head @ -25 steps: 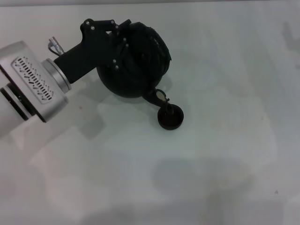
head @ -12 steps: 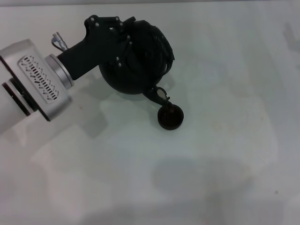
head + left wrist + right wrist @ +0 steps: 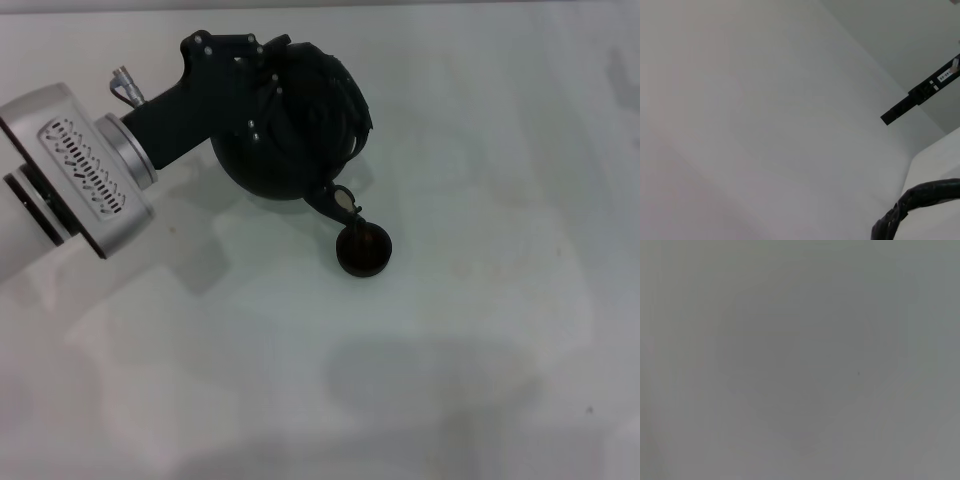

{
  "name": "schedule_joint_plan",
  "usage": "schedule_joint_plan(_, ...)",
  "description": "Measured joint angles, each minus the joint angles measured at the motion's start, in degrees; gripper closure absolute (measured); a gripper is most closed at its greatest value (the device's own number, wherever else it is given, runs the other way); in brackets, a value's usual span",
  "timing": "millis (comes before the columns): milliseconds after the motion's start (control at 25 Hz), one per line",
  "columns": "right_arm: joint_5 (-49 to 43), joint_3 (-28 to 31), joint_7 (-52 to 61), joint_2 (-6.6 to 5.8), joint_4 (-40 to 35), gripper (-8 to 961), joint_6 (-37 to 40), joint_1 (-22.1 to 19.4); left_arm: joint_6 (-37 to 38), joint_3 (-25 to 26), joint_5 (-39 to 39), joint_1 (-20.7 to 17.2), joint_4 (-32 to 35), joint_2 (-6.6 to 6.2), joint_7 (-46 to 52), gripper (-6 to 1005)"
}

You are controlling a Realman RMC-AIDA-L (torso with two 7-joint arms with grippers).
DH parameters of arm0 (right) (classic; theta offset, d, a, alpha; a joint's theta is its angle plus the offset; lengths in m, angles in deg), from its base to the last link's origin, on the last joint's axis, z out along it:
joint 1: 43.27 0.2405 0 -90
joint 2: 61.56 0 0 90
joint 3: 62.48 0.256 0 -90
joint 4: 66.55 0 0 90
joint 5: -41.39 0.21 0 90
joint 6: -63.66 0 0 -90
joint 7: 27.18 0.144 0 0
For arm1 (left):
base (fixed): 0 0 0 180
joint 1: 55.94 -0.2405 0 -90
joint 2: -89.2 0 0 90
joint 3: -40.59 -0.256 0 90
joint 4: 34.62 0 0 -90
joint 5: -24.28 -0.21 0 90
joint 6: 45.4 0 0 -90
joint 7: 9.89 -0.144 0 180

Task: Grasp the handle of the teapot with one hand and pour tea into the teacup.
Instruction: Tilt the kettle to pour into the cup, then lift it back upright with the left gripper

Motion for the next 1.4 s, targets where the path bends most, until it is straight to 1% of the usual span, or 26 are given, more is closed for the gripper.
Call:
schedule_joint_plan(480, 0.0, 0.8, 0.0, 0.00, 0.0, 280, 0.0, 0.0, -0.1, 0.0, -0.2, 0.3, 0.1, -0.09, -2.3, 902)
schedule_joint_plan(880, 0.0, 0.8, 0.3, 0.00, 0.0, 279, 0.0, 0.0, -0.1, 0.0, -0.6, 0.4, 0.0, -0.04, -2.3, 901)
schedule_joint_plan(1160, 0.0, 0.8, 0.3, 0.00, 0.0, 280, -0.1, 0.0, 0.0, 0.4, -0.1, 0.0, -0.7, 0.17, -1.3, 901)
schedule_joint_plan(1400, 0.0, 0.8, 0.3, 0.00, 0.1, 280, -0.3, 0.0, 0.2, 0.5, 0.5, -0.1, -1.3, 0.18, 2.4, 902)
